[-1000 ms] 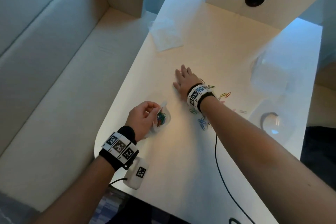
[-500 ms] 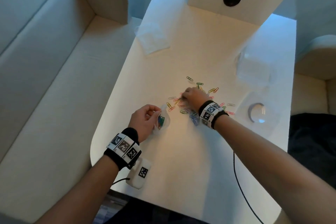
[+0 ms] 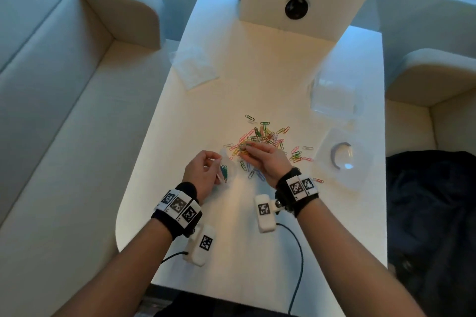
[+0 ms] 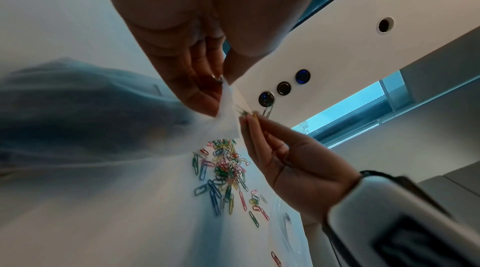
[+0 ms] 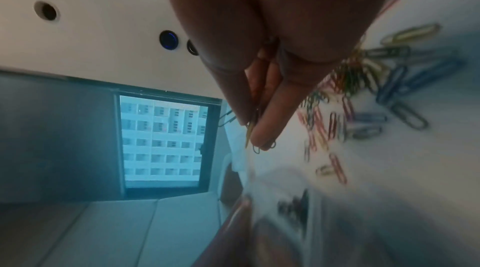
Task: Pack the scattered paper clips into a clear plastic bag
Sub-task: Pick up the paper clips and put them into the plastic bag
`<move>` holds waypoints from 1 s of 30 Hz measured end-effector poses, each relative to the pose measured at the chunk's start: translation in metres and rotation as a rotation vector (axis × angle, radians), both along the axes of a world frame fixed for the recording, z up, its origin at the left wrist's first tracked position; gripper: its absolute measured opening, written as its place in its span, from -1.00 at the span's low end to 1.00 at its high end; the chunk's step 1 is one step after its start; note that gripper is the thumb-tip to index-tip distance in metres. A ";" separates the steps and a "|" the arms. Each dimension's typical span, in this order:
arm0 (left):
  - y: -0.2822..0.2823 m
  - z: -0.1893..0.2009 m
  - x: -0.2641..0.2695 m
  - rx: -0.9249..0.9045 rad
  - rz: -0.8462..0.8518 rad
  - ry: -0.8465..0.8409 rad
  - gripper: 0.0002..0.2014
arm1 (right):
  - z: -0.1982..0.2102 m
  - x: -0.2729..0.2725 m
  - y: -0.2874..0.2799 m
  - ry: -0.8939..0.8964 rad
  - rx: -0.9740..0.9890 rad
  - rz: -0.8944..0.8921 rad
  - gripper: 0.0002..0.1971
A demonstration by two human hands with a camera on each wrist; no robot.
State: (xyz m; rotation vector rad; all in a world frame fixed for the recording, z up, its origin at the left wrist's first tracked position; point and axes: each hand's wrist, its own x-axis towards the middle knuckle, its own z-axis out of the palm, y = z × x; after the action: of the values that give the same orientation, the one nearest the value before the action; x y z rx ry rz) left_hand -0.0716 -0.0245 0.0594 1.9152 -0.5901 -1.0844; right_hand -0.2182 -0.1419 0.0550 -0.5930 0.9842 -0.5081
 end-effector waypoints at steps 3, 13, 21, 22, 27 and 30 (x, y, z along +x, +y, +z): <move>-0.002 -0.004 -0.004 -0.025 -0.004 0.007 -0.96 | 0.001 0.007 0.026 -0.006 -0.036 0.060 -0.81; 0.003 -0.004 -0.005 -0.055 -0.024 0.014 -0.93 | 0.018 0.018 0.052 0.613 -1.028 0.722 -0.73; 0.015 -0.001 0.023 -0.024 0.033 0.055 -0.94 | 0.001 -0.003 -0.047 0.946 -0.912 0.410 -0.71; 0.017 0.000 0.027 -0.028 0.040 0.057 -0.93 | -0.009 -0.009 -0.063 1.068 -0.869 0.468 -0.63; 0.027 -0.002 0.040 -0.044 0.069 0.051 -0.94 | -0.046 -0.013 -0.083 1.210 -0.860 0.705 -0.36; 0.031 -0.003 0.043 -0.042 0.065 0.040 -0.94 | -0.049 0.002 -0.067 1.199 -0.981 0.830 -0.32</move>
State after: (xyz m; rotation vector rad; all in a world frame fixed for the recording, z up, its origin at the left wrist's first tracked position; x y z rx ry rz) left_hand -0.0287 0.0063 0.0567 1.8599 -0.5207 -1.0589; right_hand -0.2162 -0.2089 0.0061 -2.2338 1.4100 0.2469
